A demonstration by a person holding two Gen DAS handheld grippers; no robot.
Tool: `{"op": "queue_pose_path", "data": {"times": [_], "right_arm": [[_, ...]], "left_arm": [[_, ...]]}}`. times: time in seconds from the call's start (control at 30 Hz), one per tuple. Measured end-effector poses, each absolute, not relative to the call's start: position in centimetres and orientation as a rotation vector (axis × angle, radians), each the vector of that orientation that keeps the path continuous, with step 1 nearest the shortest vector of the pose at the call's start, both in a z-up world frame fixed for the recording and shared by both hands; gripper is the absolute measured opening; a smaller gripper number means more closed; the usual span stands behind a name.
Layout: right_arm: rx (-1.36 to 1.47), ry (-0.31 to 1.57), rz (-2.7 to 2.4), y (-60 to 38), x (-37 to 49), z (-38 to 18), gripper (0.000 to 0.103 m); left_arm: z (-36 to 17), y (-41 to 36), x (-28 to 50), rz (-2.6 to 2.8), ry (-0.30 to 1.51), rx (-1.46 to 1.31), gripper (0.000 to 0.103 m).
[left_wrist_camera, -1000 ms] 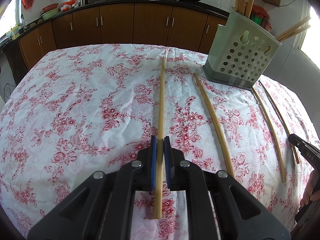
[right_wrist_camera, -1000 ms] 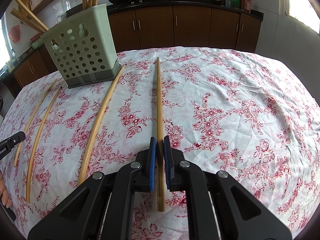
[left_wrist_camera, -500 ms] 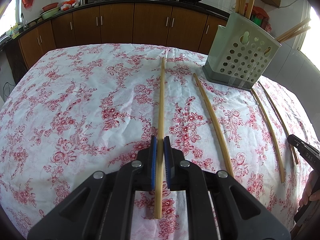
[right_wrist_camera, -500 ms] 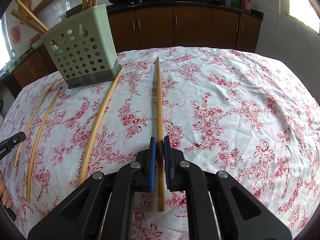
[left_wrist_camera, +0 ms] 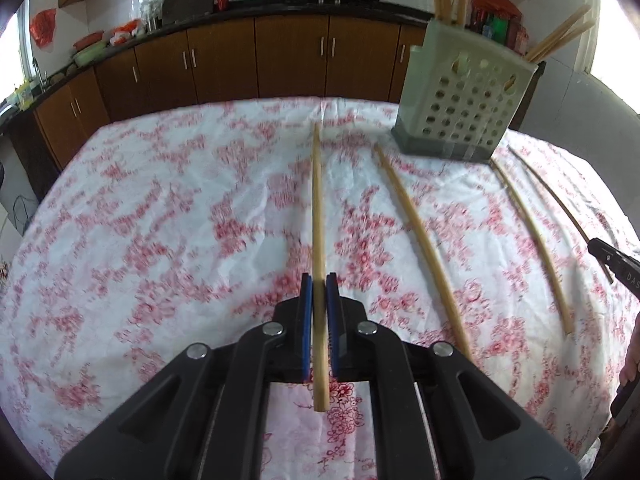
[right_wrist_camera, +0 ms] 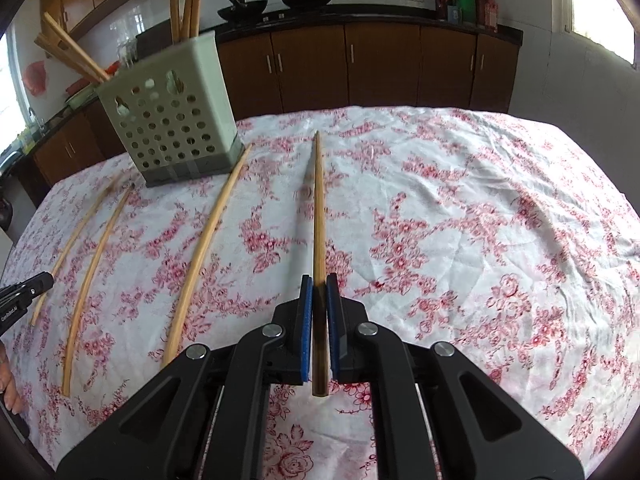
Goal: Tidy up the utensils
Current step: 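Lift both chopsticks upright and carry them above the green holder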
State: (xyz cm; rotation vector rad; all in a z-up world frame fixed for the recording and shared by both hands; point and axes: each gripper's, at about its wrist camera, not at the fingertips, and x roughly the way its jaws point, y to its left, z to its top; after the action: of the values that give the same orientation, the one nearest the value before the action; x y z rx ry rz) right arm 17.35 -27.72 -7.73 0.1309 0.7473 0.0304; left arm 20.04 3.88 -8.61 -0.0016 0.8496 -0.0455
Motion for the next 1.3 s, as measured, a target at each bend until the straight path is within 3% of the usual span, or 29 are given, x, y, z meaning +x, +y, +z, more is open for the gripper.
{"op": "queue_pose_path", "data": {"times": [0.27, 0.87, 1.17, 1.3], "right_arm": [[0.145, 0.519, 0.02, -28.5, 15.7, -0.7, 0.008], [0.17, 0.184, 0.197, -25.2, 14.9, 11.8, 0.008], [0.233, -0.044, 0.173, -23.1, 17.9, 15.4, 0.008], [0.211, -0.103, 0.136, -22.1, 20.5, 14.6, 0.008]], "left_arm": [[0.2, 4.0, 18.4, -0.063, 0.619, -0.024, 0.008], [12.3, 2.2, 17.5, -0.204, 0.386, -0.035, 0.008], [17.6, -1.1, 21.1, -0.237, 0.233, -0.12, 0.008], [18.2, -2.7, 23.6, -0.223, 0.183, -0.119, 0.008]]}}
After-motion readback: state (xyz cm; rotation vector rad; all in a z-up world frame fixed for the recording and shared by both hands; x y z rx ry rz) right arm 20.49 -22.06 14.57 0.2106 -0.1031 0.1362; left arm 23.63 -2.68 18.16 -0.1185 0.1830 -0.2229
